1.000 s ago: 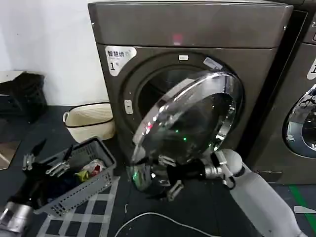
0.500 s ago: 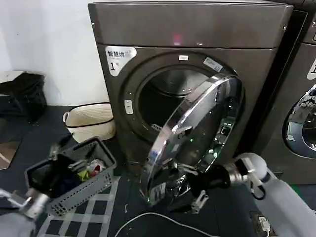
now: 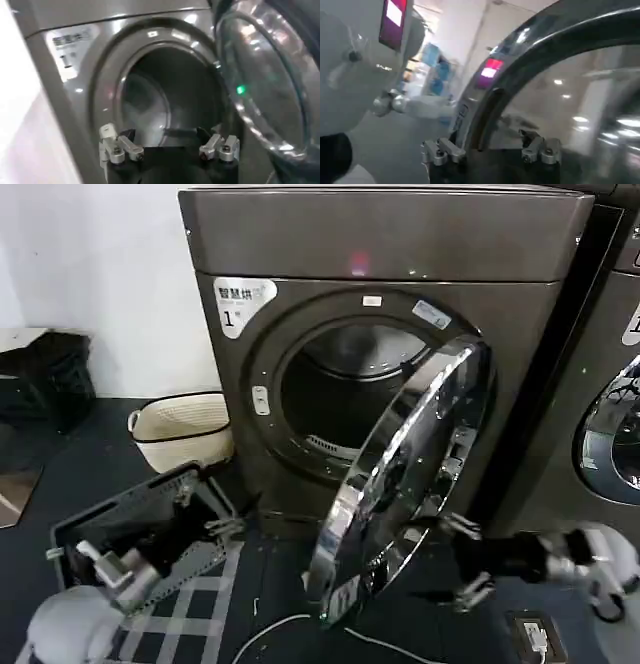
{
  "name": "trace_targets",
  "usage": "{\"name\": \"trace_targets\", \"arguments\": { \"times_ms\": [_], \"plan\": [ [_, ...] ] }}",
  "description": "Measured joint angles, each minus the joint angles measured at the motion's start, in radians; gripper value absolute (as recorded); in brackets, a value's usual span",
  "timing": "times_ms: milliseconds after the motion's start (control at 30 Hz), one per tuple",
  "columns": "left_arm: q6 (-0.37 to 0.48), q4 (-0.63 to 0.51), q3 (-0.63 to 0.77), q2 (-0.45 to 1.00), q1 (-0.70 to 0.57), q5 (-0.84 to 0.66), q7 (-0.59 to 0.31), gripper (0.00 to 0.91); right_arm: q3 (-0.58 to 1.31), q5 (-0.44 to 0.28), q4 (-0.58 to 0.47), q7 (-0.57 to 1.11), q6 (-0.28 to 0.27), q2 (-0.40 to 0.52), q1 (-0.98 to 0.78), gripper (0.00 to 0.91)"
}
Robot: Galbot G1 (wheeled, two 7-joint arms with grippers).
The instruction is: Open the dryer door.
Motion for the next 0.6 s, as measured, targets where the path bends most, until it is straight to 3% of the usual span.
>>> {"name": "trace_targets", "arguments": {
  "times_ms": [167, 400, 467, 600],
  "plan": [
    [-0.008, 0.002, 0.089, 0.001, -0.049, 0.006, 0.005, 0.907, 0.241, 0.000, 0.042, 0.065, 0.030, 0.056, -0.186, 0.907],
    [-0.016, 0.024, 0.239, -0.012, -0.117, 0.010, 0.006, 0.907, 0.518, -0.062, 0.088, 0.237, 0.151, 0.183, -0.416, 0.907],
    [-0.016, 0.035, 0.281, -0.021, -0.139, 0.010, 0.005, 0.907, 0.586, -0.099, 0.097, 0.308, 0.192, 0.222, -0.465, 0.907],
    [-0.021, 0.059, 0.359, -0.039, -0.187, 0.017, 0.002, 0.907, 0.718, -0.213, 0.102, 0.483, 0.212, 0.318, -0.516, 0.907]
  ]
}}
